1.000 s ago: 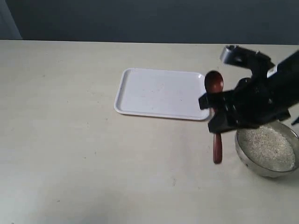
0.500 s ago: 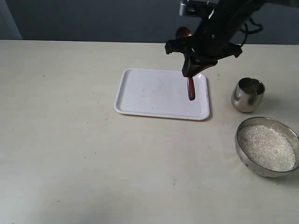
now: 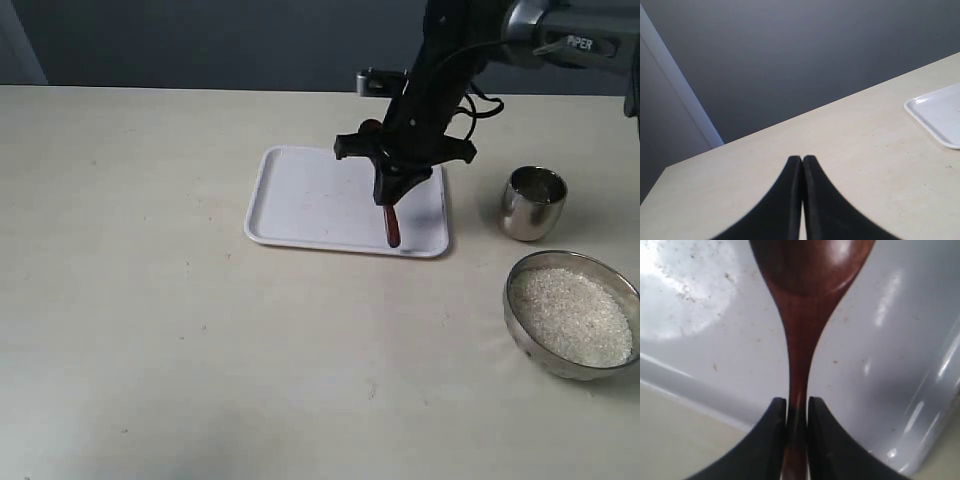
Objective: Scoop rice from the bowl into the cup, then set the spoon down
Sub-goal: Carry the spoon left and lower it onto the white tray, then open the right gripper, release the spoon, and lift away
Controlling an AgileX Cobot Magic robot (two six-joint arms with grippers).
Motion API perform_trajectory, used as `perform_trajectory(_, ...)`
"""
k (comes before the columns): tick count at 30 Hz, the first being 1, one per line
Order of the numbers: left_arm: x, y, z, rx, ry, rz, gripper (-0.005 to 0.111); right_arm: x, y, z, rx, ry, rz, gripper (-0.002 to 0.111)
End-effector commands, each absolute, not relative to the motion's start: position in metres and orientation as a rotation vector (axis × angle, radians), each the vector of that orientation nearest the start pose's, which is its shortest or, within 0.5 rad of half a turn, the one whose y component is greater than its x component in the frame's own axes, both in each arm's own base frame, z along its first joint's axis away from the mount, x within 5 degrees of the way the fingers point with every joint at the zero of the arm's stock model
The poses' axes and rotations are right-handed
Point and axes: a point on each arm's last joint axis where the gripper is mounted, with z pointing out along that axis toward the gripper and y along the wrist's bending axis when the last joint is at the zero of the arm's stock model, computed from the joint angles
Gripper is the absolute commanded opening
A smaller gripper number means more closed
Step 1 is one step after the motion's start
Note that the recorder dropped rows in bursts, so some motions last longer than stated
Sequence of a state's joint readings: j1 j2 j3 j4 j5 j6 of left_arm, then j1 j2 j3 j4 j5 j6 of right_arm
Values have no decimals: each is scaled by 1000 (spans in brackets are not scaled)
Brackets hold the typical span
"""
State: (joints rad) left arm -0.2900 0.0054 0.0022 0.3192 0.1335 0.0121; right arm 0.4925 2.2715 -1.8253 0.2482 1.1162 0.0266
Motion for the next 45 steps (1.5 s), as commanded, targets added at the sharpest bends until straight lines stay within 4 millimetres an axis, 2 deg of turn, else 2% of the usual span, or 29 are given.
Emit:
perform_trajectory(1,55,-13,203,454,1535,55,0,406,238,153,-547,2999,372,-1)
perform_trajectory(8,55,-13,203,454,1535,55,0,413,239,155,-540,2962,372,0)
perform_trajectory(15,55,-13,203,454,1535,55,0,416,224,143,-483,3057,393,30)
perform_trajectory(24,55,-13,203,454,1535,55,0,419,223,147,-450,3045,435,30)
perform_trajectory(28,55,-13,203,454,1535,55,0,417,222,159,-461,3035,435,28)
perform_trajectory(30,55,-13,203,454,1535,55,0,414,219,174,-489,3022,416,19)
perform_trajectory(33,55,-13,203,454,1535,55,0,406,216,207,-568,2970,419,-1)
perform_trajectory(37,55,-13,203,454,1535,55,0,386,210,270,-582,2795,442,-1)
perform_trajectory(40,55,-13,203,454,1535,55,0,358,200,308,-563,2665,466,-1)
perform_trajectory(45,55,-13,203,454,1535,55,0,297,169,340,-519,2508,470,-1)
